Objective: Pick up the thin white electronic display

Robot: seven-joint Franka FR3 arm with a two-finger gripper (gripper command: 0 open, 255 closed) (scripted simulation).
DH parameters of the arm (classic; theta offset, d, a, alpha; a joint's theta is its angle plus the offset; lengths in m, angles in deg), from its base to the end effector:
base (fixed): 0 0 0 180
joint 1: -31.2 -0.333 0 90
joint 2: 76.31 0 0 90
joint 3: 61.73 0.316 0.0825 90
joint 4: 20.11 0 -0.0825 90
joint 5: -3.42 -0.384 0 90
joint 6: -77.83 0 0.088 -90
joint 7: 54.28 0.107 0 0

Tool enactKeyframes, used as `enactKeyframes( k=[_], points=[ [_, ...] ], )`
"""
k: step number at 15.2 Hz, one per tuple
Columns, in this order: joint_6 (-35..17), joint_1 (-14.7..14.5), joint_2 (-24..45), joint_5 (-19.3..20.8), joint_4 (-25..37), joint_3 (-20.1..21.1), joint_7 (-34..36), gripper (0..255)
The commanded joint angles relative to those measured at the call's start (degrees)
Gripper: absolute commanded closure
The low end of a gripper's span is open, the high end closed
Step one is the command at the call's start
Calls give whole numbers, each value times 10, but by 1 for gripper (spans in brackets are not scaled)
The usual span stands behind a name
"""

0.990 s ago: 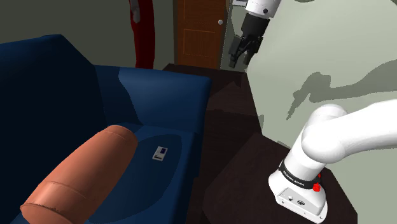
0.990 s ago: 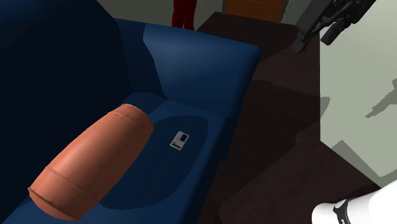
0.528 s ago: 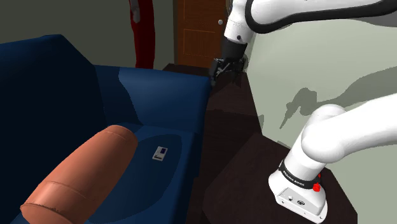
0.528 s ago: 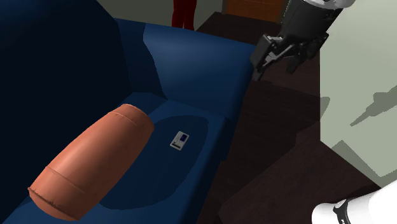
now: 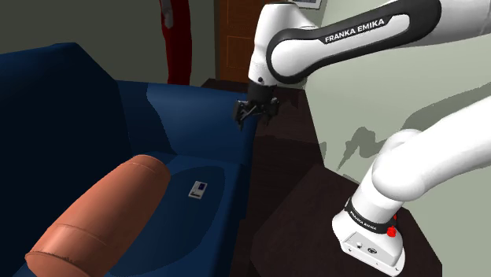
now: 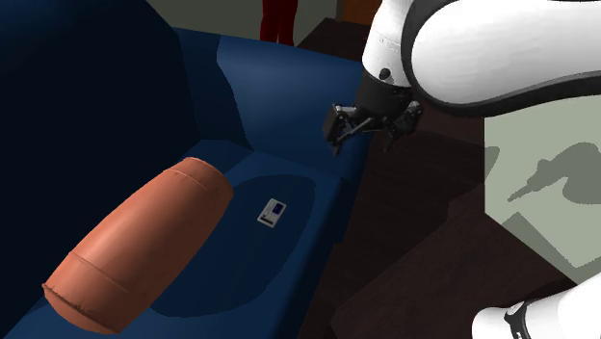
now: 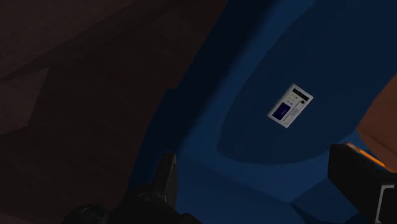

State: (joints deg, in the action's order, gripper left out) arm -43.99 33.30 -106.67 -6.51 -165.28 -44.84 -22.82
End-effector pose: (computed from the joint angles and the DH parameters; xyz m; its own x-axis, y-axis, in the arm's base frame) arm 0.3826 0.1121 0.4562 0.9143 -0.3954 0.0878 -0.3910 -0.9182 -0.0641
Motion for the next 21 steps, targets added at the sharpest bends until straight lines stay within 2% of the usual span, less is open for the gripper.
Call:
enactKeyframes(
  k=[1,7,10,13,17,21],
  points=[
    [-40,7,39,-1,-3,20,34,0],
    [-138,31,176,30,25,82,158,0],
    [-179,44,253,71,50,106,233,0],
    [-212,47,334,130,84,115,318,0],
    [-240,22,441,208,141,95,425,0],
    [-255,-18,539,259,209,57,508,0]
  ],
)
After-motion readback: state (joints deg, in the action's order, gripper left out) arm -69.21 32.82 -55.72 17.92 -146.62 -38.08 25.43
